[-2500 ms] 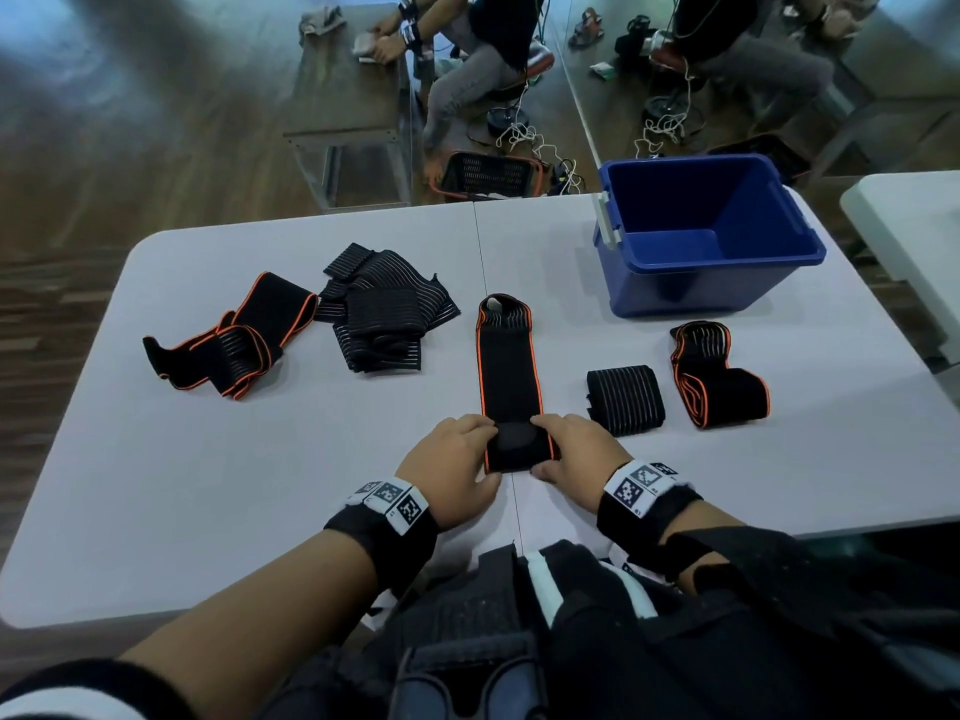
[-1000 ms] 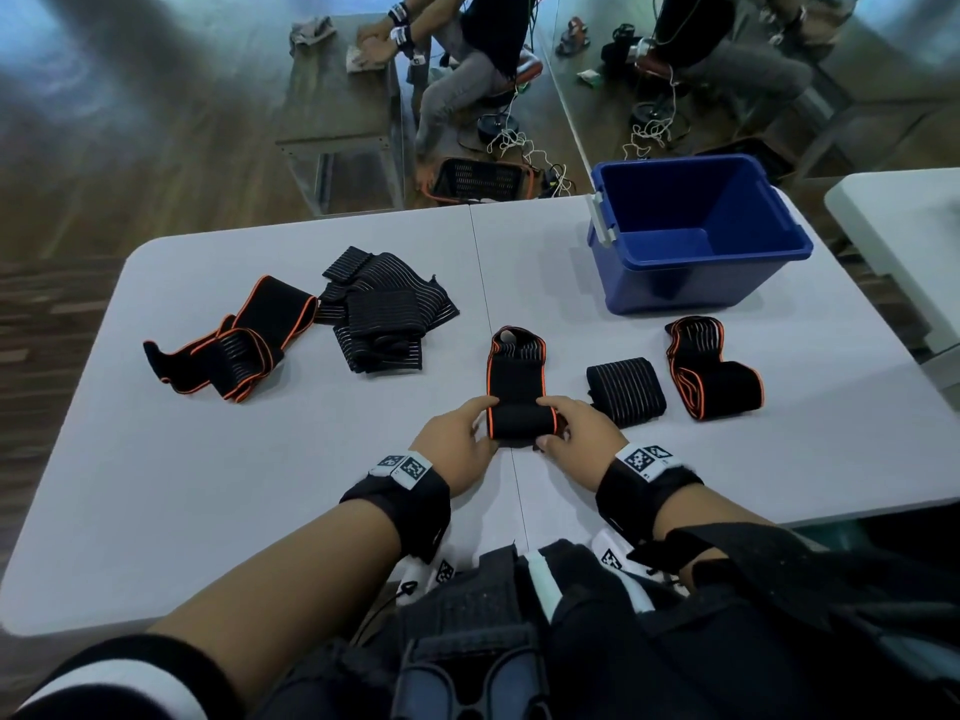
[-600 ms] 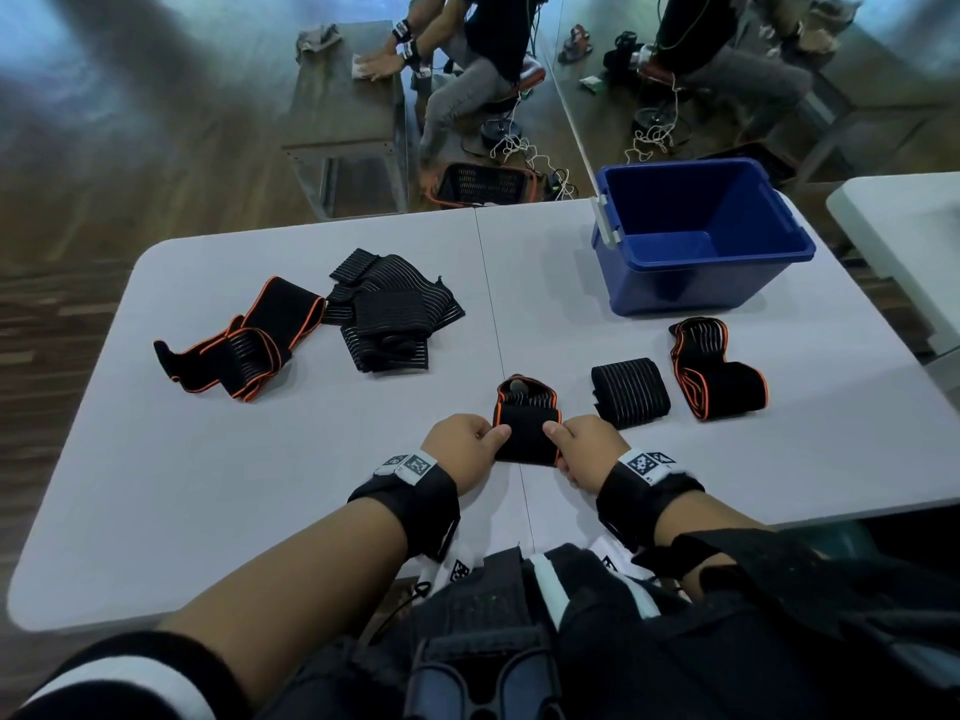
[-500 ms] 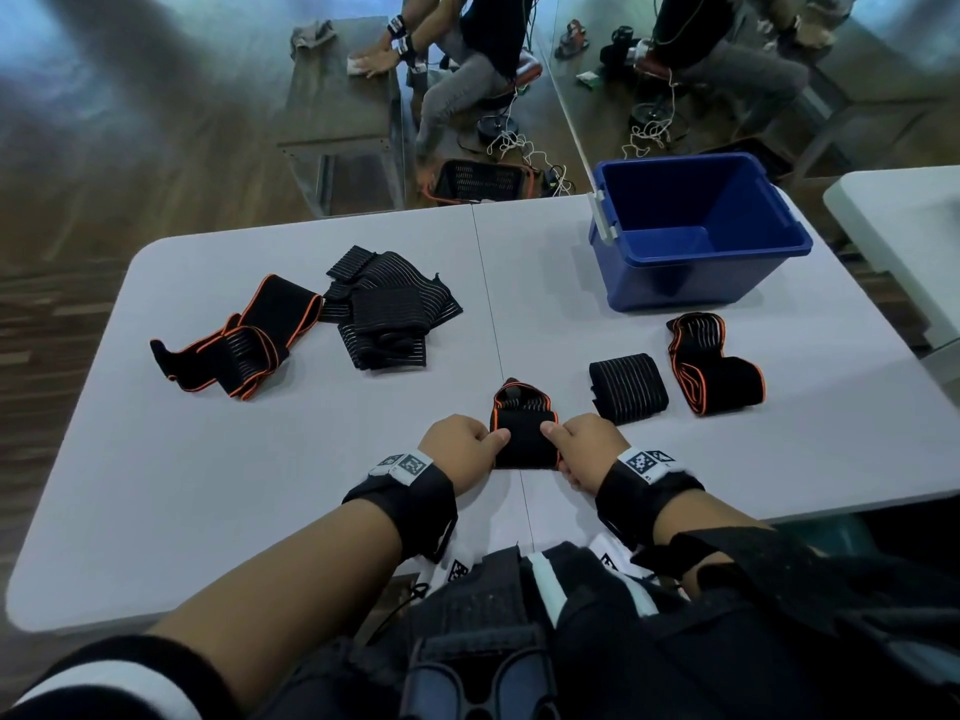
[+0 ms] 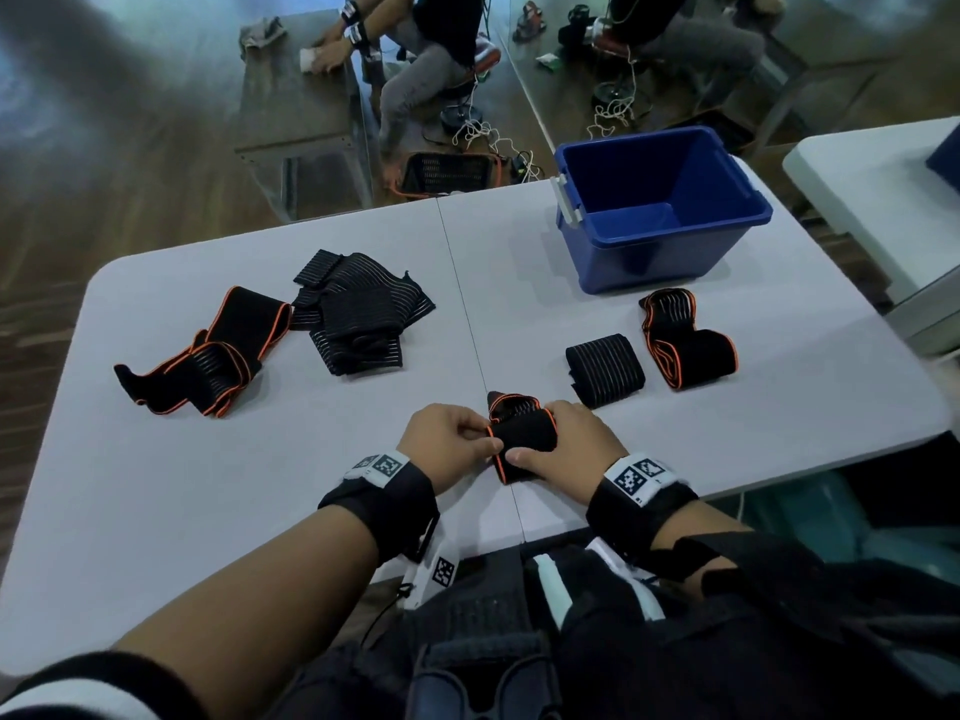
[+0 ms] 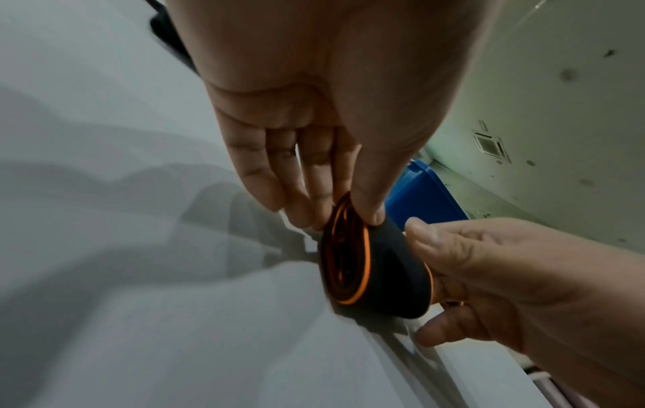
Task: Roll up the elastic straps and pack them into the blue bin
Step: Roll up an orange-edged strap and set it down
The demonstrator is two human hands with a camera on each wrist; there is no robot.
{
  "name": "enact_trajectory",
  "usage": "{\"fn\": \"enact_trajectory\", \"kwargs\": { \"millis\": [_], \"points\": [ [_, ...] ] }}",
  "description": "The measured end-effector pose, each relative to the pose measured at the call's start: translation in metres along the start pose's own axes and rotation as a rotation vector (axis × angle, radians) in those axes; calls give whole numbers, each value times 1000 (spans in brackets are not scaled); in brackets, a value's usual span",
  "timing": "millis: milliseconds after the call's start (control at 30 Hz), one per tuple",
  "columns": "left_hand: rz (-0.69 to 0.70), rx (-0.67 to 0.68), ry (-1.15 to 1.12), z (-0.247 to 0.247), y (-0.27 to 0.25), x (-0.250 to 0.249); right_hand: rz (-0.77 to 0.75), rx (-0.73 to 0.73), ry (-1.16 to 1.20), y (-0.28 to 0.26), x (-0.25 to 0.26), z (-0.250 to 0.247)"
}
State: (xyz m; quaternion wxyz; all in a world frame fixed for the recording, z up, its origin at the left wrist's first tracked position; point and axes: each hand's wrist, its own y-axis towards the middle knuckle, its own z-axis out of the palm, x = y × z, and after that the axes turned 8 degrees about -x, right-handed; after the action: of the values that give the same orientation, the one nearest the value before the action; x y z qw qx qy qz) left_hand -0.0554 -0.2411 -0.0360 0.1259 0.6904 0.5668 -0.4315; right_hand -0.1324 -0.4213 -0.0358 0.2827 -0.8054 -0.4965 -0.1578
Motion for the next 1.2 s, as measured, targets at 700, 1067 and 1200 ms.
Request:
{"fn": "enact_trajectory", "kwargs": {
  "millis": [700, 1067, 1200],
  "points": [
    [485, 58, 610, 94, 69, -112, 357, -331, -18, -52, -135, -83],
    [379, -76, 661, 101, 78, -108, 334, -370, -69, -27, -165, -112],
    [349, -86, 599, 103, 73, -109, 311, -307, -77, -22, -166, -121]
  ]
}}
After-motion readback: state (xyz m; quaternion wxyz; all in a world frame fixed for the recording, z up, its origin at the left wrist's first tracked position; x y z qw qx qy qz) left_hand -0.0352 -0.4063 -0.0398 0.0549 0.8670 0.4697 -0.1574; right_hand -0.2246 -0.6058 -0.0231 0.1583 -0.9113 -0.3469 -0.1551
